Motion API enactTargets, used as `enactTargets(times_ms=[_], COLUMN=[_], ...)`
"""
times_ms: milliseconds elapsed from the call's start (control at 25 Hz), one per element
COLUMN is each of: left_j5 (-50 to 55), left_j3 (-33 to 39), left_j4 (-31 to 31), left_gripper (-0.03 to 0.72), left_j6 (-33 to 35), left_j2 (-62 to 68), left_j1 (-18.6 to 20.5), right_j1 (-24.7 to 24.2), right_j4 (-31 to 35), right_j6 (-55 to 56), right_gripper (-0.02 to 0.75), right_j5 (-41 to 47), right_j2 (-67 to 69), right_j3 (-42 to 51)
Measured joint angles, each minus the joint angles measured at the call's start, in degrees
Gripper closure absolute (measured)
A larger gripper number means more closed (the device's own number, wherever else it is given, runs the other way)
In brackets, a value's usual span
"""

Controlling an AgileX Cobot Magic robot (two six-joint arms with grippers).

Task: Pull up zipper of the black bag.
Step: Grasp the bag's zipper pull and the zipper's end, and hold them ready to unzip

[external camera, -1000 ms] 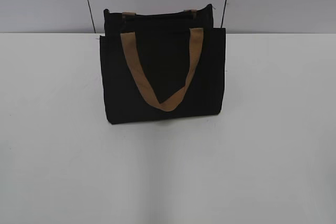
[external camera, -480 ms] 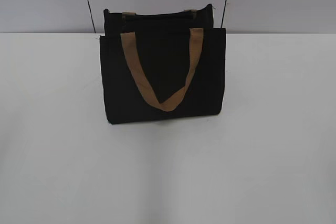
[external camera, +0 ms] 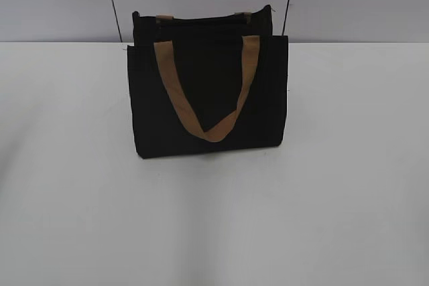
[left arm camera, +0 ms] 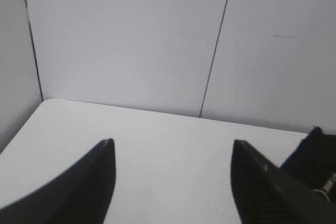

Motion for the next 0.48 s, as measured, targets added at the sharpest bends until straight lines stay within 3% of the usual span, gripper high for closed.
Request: enactTargets(times_ms=[160, 360, 480], left_j5=[-10.4, -25.7, -34.4], left_j3=[0.0, 0.1, 0.1], left_j4=[-0.8, 2.5, 3.4], left_gripper=[0.182, 0.194, 0.195], left_j6=[0.2, 0.4, -0.2], left_j2=[11.1, 23.7, 32.5], left_j1=[-1.9, -11.6, -15.1], right_j1=[0.0, 0.0, 0.0], right_j4=[0.0, 0.0, 0.0], right_j6=[0.0, 0.0, 0.0], right_gripper=[0.254, 0.254, 0.254], right_j5=[0.0, 0.0, 0.0], right_j2=[0.0, 0.0, 0.0], right_j3=[0.0, 0.0, 0.0])
